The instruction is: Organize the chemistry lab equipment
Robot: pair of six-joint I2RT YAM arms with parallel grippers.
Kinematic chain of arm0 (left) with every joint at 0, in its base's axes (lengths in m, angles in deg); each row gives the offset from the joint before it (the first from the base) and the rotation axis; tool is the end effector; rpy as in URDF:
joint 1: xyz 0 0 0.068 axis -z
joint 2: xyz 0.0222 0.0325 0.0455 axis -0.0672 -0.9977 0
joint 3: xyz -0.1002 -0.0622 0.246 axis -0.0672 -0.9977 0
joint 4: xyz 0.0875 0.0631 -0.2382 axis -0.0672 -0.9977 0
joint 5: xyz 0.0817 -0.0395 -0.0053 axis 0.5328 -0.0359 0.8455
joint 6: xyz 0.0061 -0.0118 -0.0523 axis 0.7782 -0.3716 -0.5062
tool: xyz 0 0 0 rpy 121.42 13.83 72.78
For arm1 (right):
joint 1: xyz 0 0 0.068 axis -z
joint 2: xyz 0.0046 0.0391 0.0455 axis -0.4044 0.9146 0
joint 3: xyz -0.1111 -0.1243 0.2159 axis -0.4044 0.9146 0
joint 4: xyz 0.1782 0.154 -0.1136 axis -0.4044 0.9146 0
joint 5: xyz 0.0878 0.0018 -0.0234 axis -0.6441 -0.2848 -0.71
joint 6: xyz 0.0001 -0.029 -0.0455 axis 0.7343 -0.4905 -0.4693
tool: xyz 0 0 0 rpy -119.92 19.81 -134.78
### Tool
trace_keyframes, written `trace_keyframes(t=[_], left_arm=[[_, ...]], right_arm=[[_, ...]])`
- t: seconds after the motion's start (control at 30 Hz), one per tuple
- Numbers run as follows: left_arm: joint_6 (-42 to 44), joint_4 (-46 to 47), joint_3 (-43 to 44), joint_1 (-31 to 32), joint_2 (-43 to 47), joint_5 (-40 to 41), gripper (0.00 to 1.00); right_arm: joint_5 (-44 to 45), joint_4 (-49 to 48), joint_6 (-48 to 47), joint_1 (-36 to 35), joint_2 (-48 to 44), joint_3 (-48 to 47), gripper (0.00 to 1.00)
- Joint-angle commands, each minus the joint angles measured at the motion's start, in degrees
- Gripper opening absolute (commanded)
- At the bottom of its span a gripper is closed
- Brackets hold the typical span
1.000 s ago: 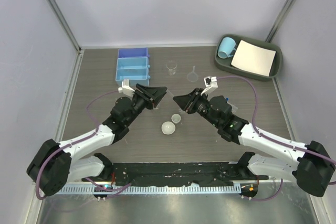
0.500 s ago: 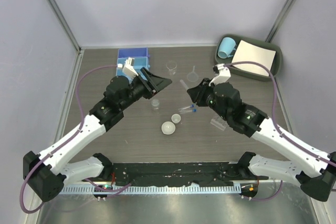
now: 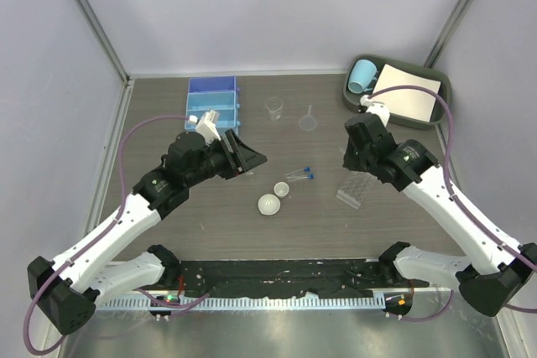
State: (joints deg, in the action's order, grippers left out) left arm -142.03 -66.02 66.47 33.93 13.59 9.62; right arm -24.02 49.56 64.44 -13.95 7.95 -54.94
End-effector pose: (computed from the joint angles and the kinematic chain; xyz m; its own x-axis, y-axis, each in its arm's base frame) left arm 0.1718 -0.1402 0.3366 -0.7394 -0.4721 -0.4801 0.1891 0.5388 -0.8209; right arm 0.1735 0.1162 0.3572 -0.6720 0.1157 -0.7314 0.0372 0.9917 0.1227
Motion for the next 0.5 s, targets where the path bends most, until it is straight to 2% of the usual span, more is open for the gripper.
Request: trace_keyframes(t=[0.0, 0.13, 0.47], left_arm=[[0.6, 1.6, -2.8, -0.3, -0.1, -6.0, 0.56], [0.9, 2.2, -4.2, -0.3, -0.9, -9.0, 0.55], [0.9, 4.7, -8.5, -0.3, -0.2, -12.4, 0.55]], right_arm=[[-7.1, 6.3, -3.2, 8.1, 0.8, -3.2, 0.03], [-11.5, 7.6, -4.1, 13.0, 4.0, -3.1, 0.03], [-15.4, 11.1, -5.5, 17.1, 12.9, -6.2, 0.03]])
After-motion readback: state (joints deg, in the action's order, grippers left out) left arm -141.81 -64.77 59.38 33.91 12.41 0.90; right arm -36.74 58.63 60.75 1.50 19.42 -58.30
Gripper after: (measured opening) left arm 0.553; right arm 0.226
